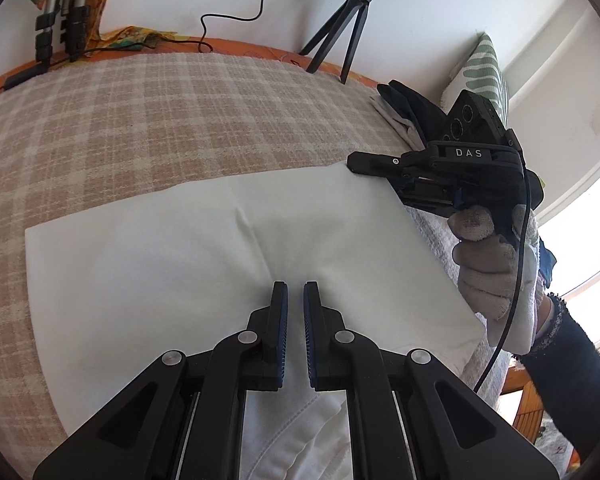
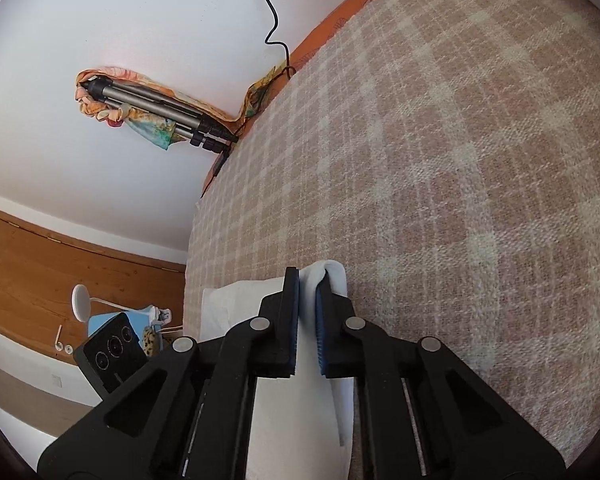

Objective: Fold small clothes

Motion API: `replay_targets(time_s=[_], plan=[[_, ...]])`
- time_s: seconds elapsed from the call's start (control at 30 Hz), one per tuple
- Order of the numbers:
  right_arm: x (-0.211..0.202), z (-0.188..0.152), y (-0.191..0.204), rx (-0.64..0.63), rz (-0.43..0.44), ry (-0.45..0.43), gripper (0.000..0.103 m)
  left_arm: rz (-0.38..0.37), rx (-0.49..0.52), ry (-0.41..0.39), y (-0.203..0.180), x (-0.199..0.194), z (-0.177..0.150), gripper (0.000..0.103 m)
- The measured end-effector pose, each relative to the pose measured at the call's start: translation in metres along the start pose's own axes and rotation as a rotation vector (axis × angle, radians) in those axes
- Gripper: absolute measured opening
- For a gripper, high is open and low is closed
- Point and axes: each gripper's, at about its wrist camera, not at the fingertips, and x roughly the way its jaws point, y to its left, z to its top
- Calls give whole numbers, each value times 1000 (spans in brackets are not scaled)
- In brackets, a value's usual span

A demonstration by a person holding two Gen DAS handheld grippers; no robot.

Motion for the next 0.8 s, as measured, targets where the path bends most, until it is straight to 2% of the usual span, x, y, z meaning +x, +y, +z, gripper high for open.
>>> replay_targets(time_s=[0.13, 0.23, 0.3, 0.4, 0.57, 0.63, 0.73, 0.8], plan=[[-21, -2, 3, -2, -108, -90, 7, -9, 8, -7, -1, -10, 2, 7], [-46, -2, -9, 53, -105, -139, 7, 6, 22, -52, 0, -28, 5, 8], [-57, -3, -1, 3, -133, -154, 7, 32, 18, -88, 5, -38, 10, 14], [-55, -8, 18, -75, -99, -112, 7, 53, -20, -132, 17, -46, 21, 14], [-17, -25, 66, -307, -186, -11, 9, 104, -78, -139, 40, -39, 30, 14], [-1, -27, 71, -335, -232, 26, 17, 161, -63, -128, 46, -33, 29, 14], [14, -28, 61, -336, -344, 52, 17, 225, -92, -113, 64, -30, 25, 14], [13, -27, 51, -312, -365, 47, 15, 229, -108, -129, 74, -33, 24, 14]])
